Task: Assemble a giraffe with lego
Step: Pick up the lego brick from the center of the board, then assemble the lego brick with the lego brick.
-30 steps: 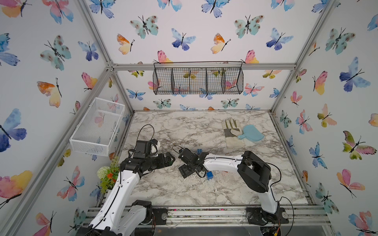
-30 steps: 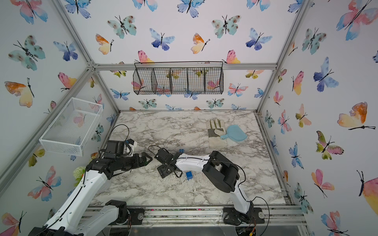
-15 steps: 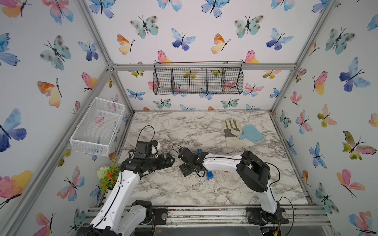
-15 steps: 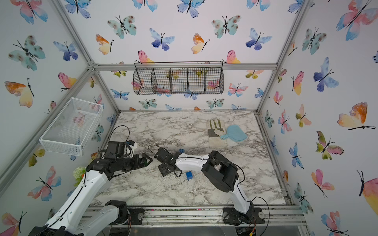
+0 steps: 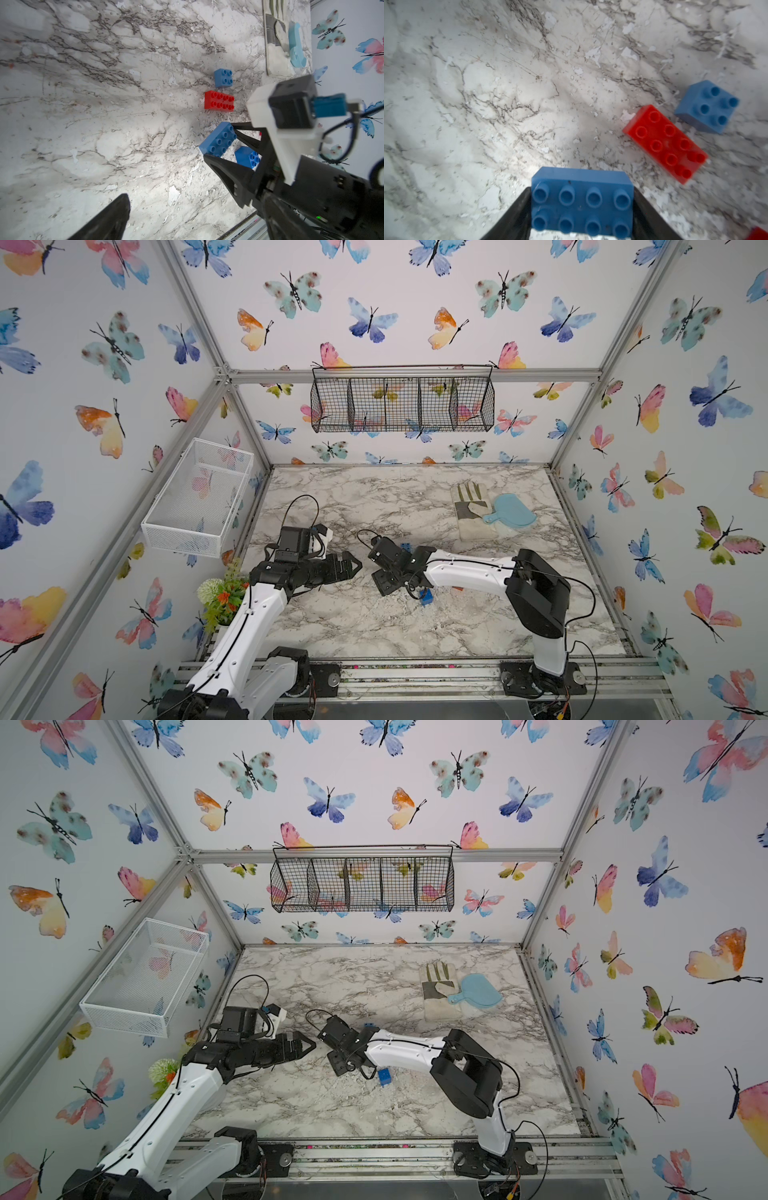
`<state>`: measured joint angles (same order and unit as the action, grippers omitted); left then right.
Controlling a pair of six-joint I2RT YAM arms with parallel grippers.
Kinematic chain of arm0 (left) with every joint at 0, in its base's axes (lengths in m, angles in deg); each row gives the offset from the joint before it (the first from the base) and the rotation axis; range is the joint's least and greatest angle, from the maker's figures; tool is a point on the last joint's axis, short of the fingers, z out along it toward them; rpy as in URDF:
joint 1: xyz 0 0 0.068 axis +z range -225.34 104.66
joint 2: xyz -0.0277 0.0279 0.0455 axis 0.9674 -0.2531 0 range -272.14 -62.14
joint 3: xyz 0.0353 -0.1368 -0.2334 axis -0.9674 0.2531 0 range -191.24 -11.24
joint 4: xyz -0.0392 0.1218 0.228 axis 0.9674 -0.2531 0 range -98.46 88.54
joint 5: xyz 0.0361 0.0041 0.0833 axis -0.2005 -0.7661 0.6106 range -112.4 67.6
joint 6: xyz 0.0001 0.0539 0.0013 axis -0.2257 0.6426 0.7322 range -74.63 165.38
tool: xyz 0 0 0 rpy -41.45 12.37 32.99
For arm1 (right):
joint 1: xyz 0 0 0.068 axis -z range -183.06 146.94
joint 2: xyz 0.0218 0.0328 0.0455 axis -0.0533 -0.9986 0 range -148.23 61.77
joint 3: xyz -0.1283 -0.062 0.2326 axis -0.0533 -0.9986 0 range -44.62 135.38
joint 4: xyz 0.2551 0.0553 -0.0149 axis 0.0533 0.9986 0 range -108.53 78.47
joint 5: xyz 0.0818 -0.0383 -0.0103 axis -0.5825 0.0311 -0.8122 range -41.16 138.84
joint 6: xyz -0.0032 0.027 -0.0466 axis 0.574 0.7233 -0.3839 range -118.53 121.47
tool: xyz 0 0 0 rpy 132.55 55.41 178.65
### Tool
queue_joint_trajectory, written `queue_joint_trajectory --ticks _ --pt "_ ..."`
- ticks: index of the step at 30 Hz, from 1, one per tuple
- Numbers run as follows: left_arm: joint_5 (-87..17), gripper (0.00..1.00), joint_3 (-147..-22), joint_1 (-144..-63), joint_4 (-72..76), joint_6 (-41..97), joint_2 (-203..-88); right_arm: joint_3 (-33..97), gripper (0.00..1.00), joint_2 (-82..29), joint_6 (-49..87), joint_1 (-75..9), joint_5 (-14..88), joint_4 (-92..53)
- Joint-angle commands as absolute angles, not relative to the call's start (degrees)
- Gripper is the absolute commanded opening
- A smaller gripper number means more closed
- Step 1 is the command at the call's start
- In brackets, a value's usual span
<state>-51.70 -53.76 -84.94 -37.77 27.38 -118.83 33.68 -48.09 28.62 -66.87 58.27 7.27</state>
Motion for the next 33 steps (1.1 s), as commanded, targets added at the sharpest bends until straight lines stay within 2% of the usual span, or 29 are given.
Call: queue_joint_trajectory --ticks 1,14,22,33 --pt "-55.6 0.98 -54.2 -85.5 -33.1 27.9 -120.5 31.4 0.62 -42.9 31.2 -67.0 59.6 12.1" --pt "-54.0 0.99 -52.9 -93.6 -20.7 27.0 -126.0 21.2 0.61 -29.0 35.1 -66.9 62.4 20.1" --pt "-55.0 0.98 -52.6 -94.0 -18.4 28.9 -125.3 14.1 0.61 -23.9 37.0 -66.7 61.8 18.9" --pt "-53.8 0.98 -51.1 -94.0 -19.3 29.6 -124.3 9.1 0.61 -22.6 35.2 -63.9 59.3 12.7"
